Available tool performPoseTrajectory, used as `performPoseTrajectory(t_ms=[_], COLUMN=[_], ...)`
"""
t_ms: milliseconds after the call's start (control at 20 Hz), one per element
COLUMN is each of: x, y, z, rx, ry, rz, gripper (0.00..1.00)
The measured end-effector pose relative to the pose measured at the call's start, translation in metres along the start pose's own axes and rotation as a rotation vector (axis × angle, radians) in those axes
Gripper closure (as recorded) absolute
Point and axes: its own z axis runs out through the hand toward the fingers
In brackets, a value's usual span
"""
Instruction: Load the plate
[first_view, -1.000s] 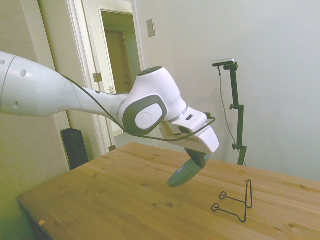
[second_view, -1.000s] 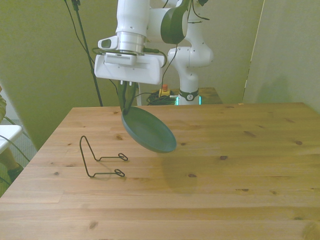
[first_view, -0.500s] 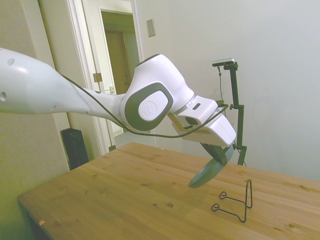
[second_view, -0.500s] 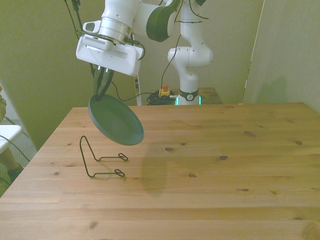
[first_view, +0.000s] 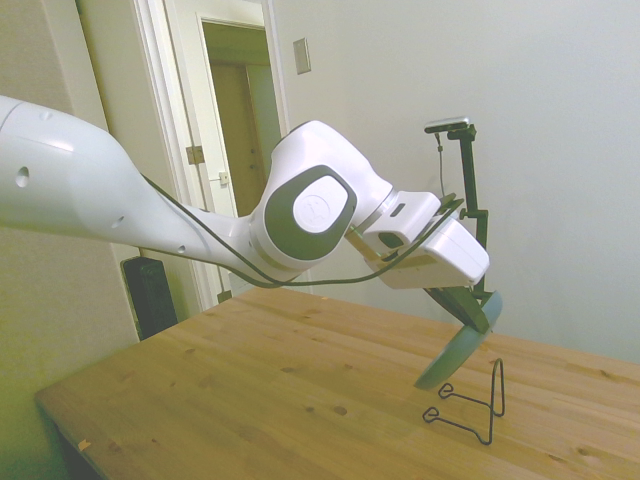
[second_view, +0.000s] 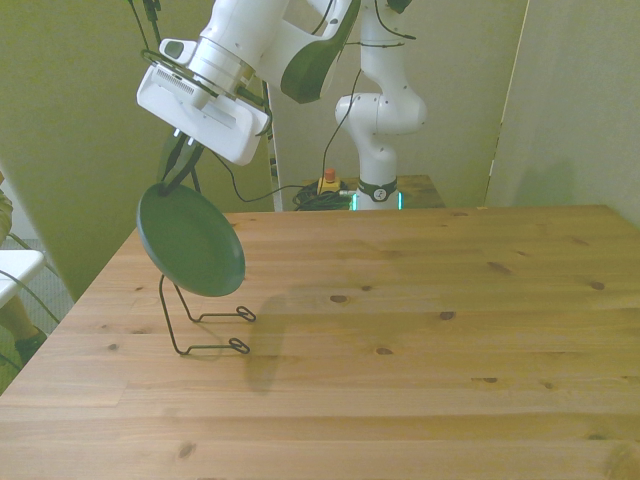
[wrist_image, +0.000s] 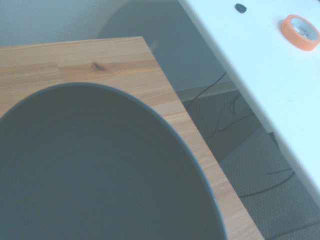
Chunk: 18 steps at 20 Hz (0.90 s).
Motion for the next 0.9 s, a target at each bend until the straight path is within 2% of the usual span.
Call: performPoseTrajectory(t_ms=[550, 900], x=[-0.014, -0.028], y=[-0.004, -0.020], z=[0.016, 0.021], rx=[-0.082, -0.081], ry=[0.154, 0.185], rz=[-0.042, -0.068], gripper=[1.00, 1.00])
